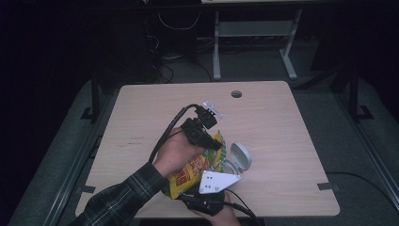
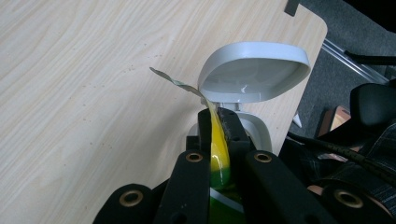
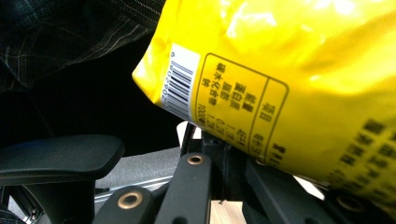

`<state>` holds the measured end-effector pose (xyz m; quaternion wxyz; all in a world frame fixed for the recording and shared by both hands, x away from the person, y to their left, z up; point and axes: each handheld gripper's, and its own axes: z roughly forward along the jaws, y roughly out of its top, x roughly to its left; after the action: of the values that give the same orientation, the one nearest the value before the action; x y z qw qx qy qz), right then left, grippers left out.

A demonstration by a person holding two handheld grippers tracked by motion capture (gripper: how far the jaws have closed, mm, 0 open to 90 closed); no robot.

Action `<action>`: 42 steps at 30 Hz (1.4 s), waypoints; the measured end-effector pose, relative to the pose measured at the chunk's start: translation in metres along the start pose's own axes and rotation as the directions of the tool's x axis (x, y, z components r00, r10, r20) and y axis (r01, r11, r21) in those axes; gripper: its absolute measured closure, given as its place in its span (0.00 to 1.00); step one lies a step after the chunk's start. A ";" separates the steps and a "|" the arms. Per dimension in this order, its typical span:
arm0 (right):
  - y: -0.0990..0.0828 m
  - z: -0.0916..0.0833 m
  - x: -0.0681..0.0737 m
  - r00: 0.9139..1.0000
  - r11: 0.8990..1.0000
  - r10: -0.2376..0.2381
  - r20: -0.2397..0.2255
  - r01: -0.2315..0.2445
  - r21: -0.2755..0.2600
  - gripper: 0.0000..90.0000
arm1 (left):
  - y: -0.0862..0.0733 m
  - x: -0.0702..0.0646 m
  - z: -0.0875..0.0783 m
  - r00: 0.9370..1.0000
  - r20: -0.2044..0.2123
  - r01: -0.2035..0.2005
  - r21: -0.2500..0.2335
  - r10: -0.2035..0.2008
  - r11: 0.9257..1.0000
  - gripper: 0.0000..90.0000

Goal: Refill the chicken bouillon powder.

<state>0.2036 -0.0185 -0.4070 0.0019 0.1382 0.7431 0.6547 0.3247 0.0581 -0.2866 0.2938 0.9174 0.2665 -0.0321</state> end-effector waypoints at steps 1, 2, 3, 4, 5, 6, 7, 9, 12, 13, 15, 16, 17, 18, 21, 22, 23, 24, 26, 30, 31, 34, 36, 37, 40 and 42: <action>0.000 0.000 0.000 1.000 1.000 0.000 0.000 0.000 0.000 1.00 | 0.000 0.000 0.001 1.000 -0.002 0.001 0.000 -0.001 1.000 1.00; 0.000 0.000 0.000 1.000 1.000 0.002 -0.001 -0.002 0.000 1.00 | 0.000 0.000 0.001 1.000 -0.003 -0.004 0.006 0.004 1.000 1.00; 0.000 0.000 0.000 1.000 1.000 0.002 -0.001 -0.002 0.000 1.00 | 0.000 0.000 0.001 1.000 -0.003 -0.004 0.006 0.004 1.000 1.00; 0.000 0.000 0.000 1.000 1.000 0.001 -0.001 -0.001 0.000 1.00 | 0.001 0.000 0.001 1.000 -0.003 -0.006 0.008 0.006 1.000 1.00; 0.000 0.000 0.000 1.000 1.000 0.001 0.000 -0.001 0.000 1.00 | 0.001 0.000 0.001 1.000 -0.004 -0.007 0.009 0.007 1.000 1.00; 0.000 0.000 0.000 1.000 1.000 0.001 -0.001 -0.001 -0.002 1.00 | 0.001 0.000 0.001 1.000 -0.006 -0.009 0.010 0.009 1.000 1.00; 0.000 0.000 0.000 1.000 1.000 0.000 -0.001 0.000 -0.003 1.00 | 0.002 0.000 0.002 1.000 -0.006 -0.009 0.011 0.009 1.000 1.00; 0.000 -0.001 0.000 1.000 1.000 0.002 -0.002 -0.002 -0.004 1.00 | 0.002 -0.001 0.002 1.000 -0.006 -0.008 0.013 0.008 1.000 1.00; 0.000 -0.001 -0.001 1.000 1.000 0.002 -0.001 -0.002 -0.005 1.00 | 0.003 -0.001 0.003 1.000 -0.007 -0.009 0.014 0.009 1.000 1.00; 0.000 -0.001 -0.001 1.000 1.000 0.002 -0.001 -0.002 -0.005 1.00 | 0.003 -0.001 0.003 1.000 -0.007 -0.011 0.014 0.011 1.000 1.00; 0.000 -0.001 -0.001 1.000 1.000 0.000 -0.002 0.000 -0.005 1.00 | 0.003 -0.002 0.003 1.000 -0.007 -0.010 0.012 0.010 1.000 1.00; 0.000 -0.001 -0.001 1.000 1.000 -0.001 -0.002 0.001 -0.005 1.00 | 0.002 -0.002 0.003 1.000 -0.007 -0.009 0.010 0.009 1.000 1.00; 0.000 -0.001 0.000 1.000 1.000 -0.003 -0.002 0.003 -0.005 1.00 | 0.002 -0.002 0.003 1.000 -0.007 -0.008 0.009 0.009 1.000 1.00; 0.000 -0.001 -0.001 1.000 1.000 -0.004 -0.001 0.004 -0.004 1.00 | 0.002 -0.002 0.003 1.000 -0.007 -0.008 0.010 0.008 1.000 1.00; 0.000 -0.001 -0.001 1.000 1.000 -0.005 -0.002 0.005 -0.003 1.00 | 0.002 -0.001 0.003 1.000 -0.005 -0.006 0.009 0.006 1.000 1.00; 0.000 -0.001 0.000 1.000 1.000 -0.002 -0.002 0.002 -0.003 1.00 | 0.002 -0.001 0.003 1.000 -0.006 -0.008 0.009 0.008 1.000 1.00; 0.000 -0.001 0.000 1.000 1.000 -0.003 -0.001 0.003 -0.003 1.00 | 0.002 -0.001 0.003 1.000 -0.005 -0.007 0.009 0.007 1.000 1.00; 0.000 -0.001 0.000 1.000 1.000 -0.003 -0.001 0.003 -0.003 1.00 | 0.002 -0.001 0.003 1.000 -0.005 -0.007 0.009 0.007 1.000 1.00; 0.000 -0.001 0.000 1.000 1.000 -0.002 -0.001 0.002 -0.004 1.00 | 0.002 -0.001 0.003 1.000 -0.007 -0.008 0.009 0.008 1.000 1.00; 0.000 0.000 0.000 1.000 1.000 -0.001 -0.003 0.001 -0.005 1.00 | 0.001 -0.001 0.002 1.000 -0.007 -0.008 0.010 0.009 1.000 1.00; 0.000 0.000 0.000 1.000 1.000 -0.002 -0.003 0.002 -0.005 1.00 | 0.001 -0.002 0.002 1.000 -0.007 -0.008 0.010 0.008 1.000 1.00; 0.000 -0.001 0.000 1.000 1.000 -0.004 -0.003 0.004 -0.004 1.00 | 0.002 -0.001 0.003 1.000 -0.006 -0.007 0.010 0.007 1.000 1.00; 0.000 -0.001 0.000 1.000 1.000 -0.004 -0.002 0.004 -0.004 1.00 | 0.002 -0.002 0.003 1.000 -0.007 -0.008 0.010 0.008 1.000 1.00; 0.000 -0.001 0.000 1.000 1.000 -0.004 -0.002 0.004 -0.004 1.00 | 0.002 -0.002 0.003 1.000 -0.007 -0.008 0.010 0.008 1.000 1.00; 0.000 -0.001 0.000 1.000 1.000 -0.004 -0.002 0.004 -0.005 1.00 | 0.002 -0.002 0.003 1.000 -0.008 -0.008 0.008 0.008 1.000 1.00; 0.000 -0.001 0.000 1.000 1.000 -0.002 -0.003 0.002 -0.006 1.00 | 0.002 -0.002 0.003 1.000 -0.009 -0.010 0.009 0.010 1.000 1.00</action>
<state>0.2032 -0.0190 -0.4068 0.0021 0.1365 0.7414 0.6570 0.3241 0.0542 -0.2877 0.2889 0.9201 0.2632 -0.0279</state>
